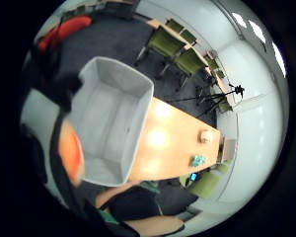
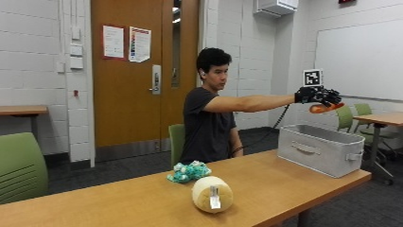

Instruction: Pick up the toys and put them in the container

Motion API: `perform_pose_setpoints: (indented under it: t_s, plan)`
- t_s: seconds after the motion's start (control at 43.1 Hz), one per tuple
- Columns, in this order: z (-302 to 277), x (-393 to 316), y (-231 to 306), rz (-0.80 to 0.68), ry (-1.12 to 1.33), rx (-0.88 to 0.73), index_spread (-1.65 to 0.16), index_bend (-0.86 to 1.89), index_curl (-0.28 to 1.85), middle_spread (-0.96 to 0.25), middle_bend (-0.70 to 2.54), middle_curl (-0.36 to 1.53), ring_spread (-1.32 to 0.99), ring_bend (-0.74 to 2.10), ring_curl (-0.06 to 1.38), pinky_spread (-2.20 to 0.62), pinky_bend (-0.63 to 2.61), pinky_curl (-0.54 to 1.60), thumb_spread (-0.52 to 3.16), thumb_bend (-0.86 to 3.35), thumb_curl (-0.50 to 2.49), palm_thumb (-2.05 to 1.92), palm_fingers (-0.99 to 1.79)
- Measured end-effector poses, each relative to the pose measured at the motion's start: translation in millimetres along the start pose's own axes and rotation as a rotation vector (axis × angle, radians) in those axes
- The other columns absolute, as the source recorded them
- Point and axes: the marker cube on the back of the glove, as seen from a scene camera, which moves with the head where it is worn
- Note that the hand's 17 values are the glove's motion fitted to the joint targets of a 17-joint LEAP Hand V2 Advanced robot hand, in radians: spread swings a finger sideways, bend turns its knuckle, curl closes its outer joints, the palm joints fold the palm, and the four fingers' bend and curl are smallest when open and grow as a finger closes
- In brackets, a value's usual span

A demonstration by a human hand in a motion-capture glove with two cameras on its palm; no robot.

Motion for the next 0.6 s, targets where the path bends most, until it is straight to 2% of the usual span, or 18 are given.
perform_pose_setpoints:
  t_s: [0.023,0.046,0.093,0.139,0.232,0.371,0.441,0.557,0.604]
  plan:
    - [2,2,1,-0.018,-0.009,-0.016,-0.4,-0.01,-0.01,-0.43,0.61,0.65,-0.49,1.05,0.56,-0.47,0.97,0.44,0.71,-0.02,0.85,0.38,0.83]
    - [4,4,1,-0.03,-0.023,-0.025,-0.38,-0.05,-0.01,-0.37,0.45,0.61,-0.47,0.96,0.54,-0.44,1.03,0.47,0.73,-0.2,0.78,0.12,0.39]
    - [5,4,1,-0.033,-0.052,-0.028,-0.35,0.1,0.07,-0.29,0.33,0.6,-0.38,0.84,0.57,-0.37,1.07,0.53,0.78,-0.21,0.71,-0.06,-0.05]
    - [5,7,2,-0.032,-0.05,-0.03,-0.34,0.16,0.09,-0.23,0.27,0.57,-0.31,0.67,0.52,-0.3,1.09,0.51,0.82,-0.19,0.65,-0.15,-0.17]
    - [3,22,9,-0.066,0.027,-0.046,-0.32,0.15,0.1,-0.16,0.2,0.51,-0.24,0.48,0.39,-0.22,1.06,0.44,0.88,-0.16,0.56,-0.2,-0.16]
    - [-5,52,20,-0.107,0.103,-0.02,-0.31,0.16,0.14,-0.1,0.17,0.48,-0.18,0.4,0.33,-0.15,1.0,0.4,0.94,-0.14,0.45,-0.19,-0.1]
    - [-10,55,28,-0.041,0.1,-0.01,-0.31,0.16,0.15,-0.08,0.17,0.46,-0.17,0.39,0.32,-0.13,0.98,0.39,0.96,-0.14,0.4,-0.19,-0.08]
    - [-17,20,63,0.03,0.177,0.003,-0.31,0.16,0.18,-0.06,0.18,0.45,-0.16,0.39,0.32,-0.11,0.94,0.37,0.98,-0.13,0.34,-0.18,-0.07]
    - [-23,32,76,0.051,0.176,0.002,-0.31,0.16,0.18,-0.05,0.18,0.45,-0.15,0.38,0.32,-0.1,0.93,0.37,0.99,-0.13,0.32,-0.18,-0.06]
